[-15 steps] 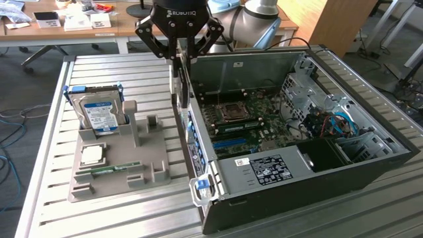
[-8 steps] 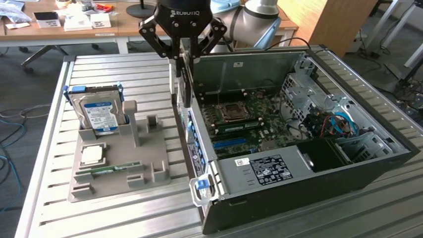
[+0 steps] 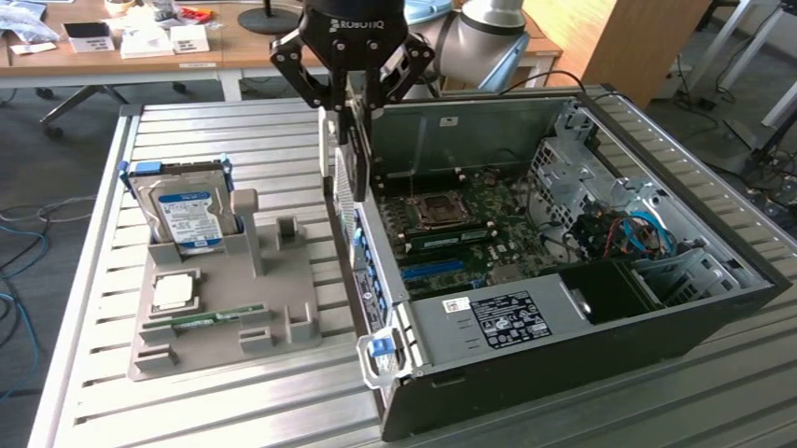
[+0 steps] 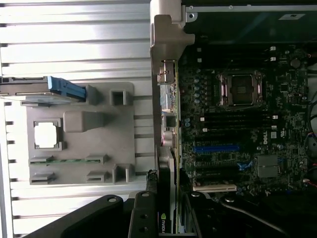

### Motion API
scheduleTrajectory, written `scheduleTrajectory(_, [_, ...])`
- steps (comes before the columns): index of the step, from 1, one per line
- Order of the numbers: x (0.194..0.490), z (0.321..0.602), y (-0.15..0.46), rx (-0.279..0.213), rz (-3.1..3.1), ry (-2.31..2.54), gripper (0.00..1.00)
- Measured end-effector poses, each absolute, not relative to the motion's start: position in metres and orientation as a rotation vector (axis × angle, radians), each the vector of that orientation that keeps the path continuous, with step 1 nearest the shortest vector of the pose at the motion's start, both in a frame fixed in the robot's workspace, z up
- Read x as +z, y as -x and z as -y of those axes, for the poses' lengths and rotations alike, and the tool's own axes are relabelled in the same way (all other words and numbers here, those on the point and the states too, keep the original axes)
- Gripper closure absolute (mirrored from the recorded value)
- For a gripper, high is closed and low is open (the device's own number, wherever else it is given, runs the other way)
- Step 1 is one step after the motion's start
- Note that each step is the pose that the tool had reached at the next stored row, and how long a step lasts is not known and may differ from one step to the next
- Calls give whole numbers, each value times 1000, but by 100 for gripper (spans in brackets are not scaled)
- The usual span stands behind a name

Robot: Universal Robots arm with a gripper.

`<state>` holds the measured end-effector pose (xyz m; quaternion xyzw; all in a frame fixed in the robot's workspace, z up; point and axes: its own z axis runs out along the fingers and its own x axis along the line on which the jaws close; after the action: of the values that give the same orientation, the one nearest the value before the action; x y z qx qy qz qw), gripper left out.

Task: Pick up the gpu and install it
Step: 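Pick up the gpu and move the gpu toward the slot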

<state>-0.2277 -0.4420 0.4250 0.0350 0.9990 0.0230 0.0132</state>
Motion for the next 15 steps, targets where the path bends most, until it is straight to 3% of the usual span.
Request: scheduleTrajectory(15, [425, 442, 224, 72, -3112, -109, 73])
